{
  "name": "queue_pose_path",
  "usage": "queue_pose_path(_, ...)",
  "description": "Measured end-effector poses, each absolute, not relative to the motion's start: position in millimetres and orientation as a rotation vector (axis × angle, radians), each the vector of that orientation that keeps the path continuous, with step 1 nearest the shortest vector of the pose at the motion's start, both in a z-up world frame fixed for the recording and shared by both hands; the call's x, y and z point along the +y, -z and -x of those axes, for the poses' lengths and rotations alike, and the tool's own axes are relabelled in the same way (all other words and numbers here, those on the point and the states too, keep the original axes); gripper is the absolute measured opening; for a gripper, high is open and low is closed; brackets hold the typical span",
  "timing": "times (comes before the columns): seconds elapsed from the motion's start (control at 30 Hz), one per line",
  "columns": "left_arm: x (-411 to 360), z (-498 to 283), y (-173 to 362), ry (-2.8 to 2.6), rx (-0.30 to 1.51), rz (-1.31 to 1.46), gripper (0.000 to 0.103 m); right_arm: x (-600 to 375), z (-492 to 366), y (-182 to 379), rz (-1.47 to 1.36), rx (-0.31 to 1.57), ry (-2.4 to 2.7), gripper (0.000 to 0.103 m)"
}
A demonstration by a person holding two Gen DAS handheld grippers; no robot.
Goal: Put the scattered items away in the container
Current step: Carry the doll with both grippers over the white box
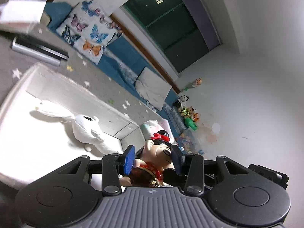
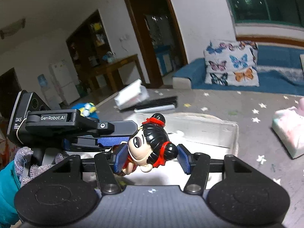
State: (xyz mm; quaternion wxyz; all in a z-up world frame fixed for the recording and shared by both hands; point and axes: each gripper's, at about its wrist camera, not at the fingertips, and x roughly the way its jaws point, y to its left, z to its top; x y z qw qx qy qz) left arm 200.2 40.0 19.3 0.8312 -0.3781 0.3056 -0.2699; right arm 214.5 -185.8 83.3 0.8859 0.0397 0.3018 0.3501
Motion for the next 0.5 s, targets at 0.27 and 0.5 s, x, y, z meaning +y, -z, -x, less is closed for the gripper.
queue_pose_path(0.27, 40, -230, 17, 0.538, 0.742, 0.92, 0.045, -184, -260, -56, -0.04, 0.73, -0.717, 0.057)
queue_pose_path(0.5, 40, -238, 33, 0.485, 0.768, 0.945, 0.045, -178, -273, -42, 0.014, 0.785, -0.715, 0.057)
